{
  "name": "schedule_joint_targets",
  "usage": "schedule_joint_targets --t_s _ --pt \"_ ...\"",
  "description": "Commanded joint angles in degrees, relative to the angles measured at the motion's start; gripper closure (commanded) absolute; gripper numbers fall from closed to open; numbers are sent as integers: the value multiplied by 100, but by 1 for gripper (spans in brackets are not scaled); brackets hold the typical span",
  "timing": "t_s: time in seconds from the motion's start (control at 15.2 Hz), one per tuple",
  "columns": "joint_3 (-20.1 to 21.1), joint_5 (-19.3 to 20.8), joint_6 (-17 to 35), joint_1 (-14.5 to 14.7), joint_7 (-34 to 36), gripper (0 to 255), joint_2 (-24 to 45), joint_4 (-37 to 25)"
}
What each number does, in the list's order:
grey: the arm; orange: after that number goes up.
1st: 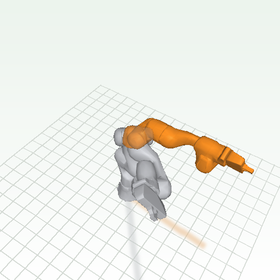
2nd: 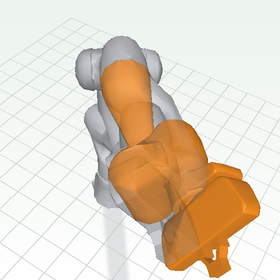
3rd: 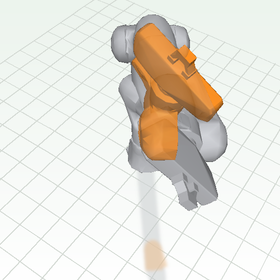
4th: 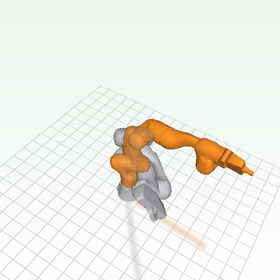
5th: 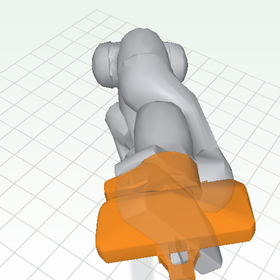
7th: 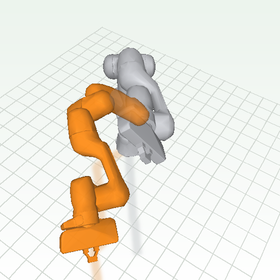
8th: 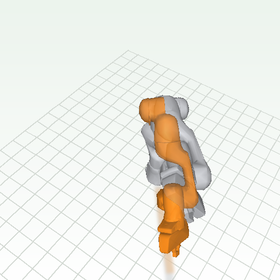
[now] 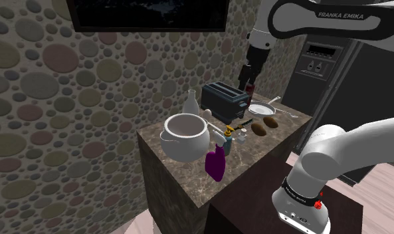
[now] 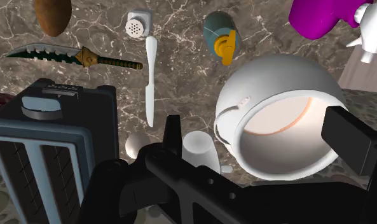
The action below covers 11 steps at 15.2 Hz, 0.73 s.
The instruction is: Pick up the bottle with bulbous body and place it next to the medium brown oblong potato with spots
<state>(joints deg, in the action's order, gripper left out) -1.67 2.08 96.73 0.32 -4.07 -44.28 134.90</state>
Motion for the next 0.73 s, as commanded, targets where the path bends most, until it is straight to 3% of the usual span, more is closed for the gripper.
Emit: schedule_joint_targets --t_s 0.0,0.66 --pt "0 0 0 0 0 0 0 0" --pt "-60 -47 1486 -9 99 0 2032 -649"
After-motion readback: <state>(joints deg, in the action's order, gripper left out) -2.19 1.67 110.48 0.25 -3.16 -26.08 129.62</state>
